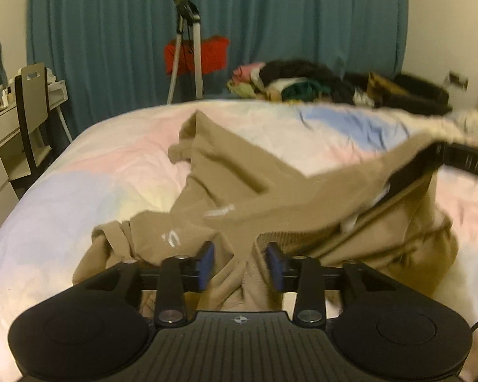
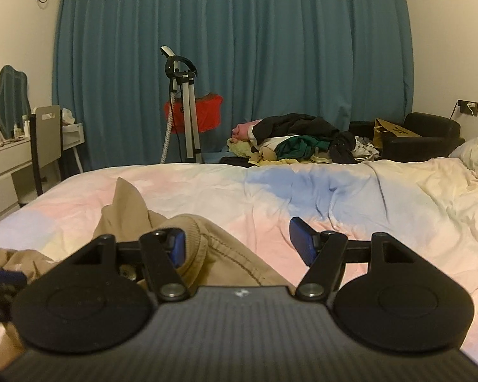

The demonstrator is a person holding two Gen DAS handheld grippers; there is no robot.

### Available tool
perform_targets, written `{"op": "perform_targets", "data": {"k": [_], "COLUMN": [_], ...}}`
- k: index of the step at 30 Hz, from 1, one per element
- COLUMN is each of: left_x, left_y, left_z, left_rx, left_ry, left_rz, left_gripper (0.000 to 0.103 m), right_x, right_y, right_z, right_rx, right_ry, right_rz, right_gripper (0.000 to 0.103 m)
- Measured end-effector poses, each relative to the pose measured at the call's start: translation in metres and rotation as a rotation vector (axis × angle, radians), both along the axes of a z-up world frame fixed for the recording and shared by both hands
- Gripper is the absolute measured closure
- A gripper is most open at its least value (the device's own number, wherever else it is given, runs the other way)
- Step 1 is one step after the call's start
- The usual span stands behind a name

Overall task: Fold clothes
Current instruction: 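Raise the T-shirt high with both grippers to hang it open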

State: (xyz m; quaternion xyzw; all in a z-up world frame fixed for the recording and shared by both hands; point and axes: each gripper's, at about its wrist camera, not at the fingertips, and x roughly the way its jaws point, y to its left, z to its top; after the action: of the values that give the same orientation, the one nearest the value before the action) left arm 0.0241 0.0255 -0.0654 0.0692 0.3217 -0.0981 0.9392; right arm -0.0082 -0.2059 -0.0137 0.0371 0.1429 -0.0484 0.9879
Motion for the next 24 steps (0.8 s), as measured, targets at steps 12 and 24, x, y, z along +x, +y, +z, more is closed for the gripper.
{"op": "perform_targets", "data": {"k": [12,24], "left_x": [-0.016,-0.021], "left_y": [-0.041,-0.034], "left_z": [-0.025,-0.012], "left_rx": [0.31,0.27], "left_ry": [-0.102,-0.283], "left_rz": [-0.081,0.147], "left_gripper": [0.035,0.027], "right_x": [-0.018,-0.021], "right_y": [-0.01,-0.01], "right_z": [0.018,0.018], "right_rx": [0.064,-0.016], "right_ry": [-0.116,-0.145], "right_rz": [-0.043,-0.069], "right_gripper": [0.036,0.036]}}
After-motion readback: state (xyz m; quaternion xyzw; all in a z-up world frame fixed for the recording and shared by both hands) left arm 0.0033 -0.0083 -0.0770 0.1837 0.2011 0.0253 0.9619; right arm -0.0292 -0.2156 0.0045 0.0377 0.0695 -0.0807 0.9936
